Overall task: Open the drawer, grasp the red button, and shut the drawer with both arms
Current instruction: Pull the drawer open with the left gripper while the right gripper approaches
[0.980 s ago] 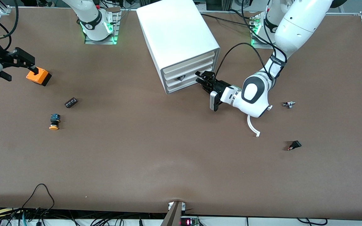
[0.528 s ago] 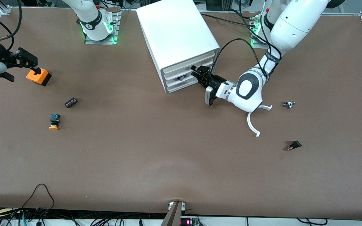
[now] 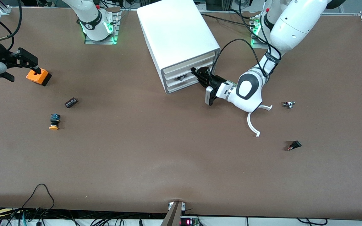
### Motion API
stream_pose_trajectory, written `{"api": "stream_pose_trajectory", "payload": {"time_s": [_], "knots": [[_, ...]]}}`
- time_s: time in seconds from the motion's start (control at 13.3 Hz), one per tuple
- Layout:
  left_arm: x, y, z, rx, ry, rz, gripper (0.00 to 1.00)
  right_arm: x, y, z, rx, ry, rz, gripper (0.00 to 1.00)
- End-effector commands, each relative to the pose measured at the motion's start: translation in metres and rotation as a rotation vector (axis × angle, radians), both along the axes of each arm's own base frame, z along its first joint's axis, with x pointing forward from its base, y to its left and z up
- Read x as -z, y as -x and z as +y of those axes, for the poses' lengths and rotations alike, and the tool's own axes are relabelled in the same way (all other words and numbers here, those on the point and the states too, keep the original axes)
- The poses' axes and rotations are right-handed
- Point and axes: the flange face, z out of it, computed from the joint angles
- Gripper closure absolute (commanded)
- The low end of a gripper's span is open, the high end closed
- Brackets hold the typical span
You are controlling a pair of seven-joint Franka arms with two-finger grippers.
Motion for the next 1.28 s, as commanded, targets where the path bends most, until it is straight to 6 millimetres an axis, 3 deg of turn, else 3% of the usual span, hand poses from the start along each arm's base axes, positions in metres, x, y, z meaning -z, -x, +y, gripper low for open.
{"api": "stream_pose_trajectory", "payload": {"time_s": [0.0,0.3,0.68,1.06,1.13,1.21], "knots": [[0.006,-0.021,0.017,-0.048,0.024,-0.044,1.00,0.004,-0.006,0.006,0.005,0.001,0.003,0.01],[0.016,-0.060,0.038,-0.081,0.021,-0.079,1.00,0.022,-0.019,0.019,0.056,-0.004,0.017,0.01],[0.012,-0.102,0.076,-0.146,-0.010,-0.137,1.00,0.038,-0.028,0.087,0.146,0.000,0.032,0.01],[0.005,-0.123,0.088,-0.175,-0.008,-0.171,0.99,0.064,-0.050,0.175,0.302,0.010,0.057,0.01],[0.002,-0.126,0.089,-0.177,-0.005,-0.181,0.62,0.068,-0.051,0.199,0.340,0.005,0.046,0.01],[0.001,-0.127,0.092,-0.178,0.006,-0.198,0.01,0.075,-0.052,0.226,0.372,0.002,0.040,0.01]]}}
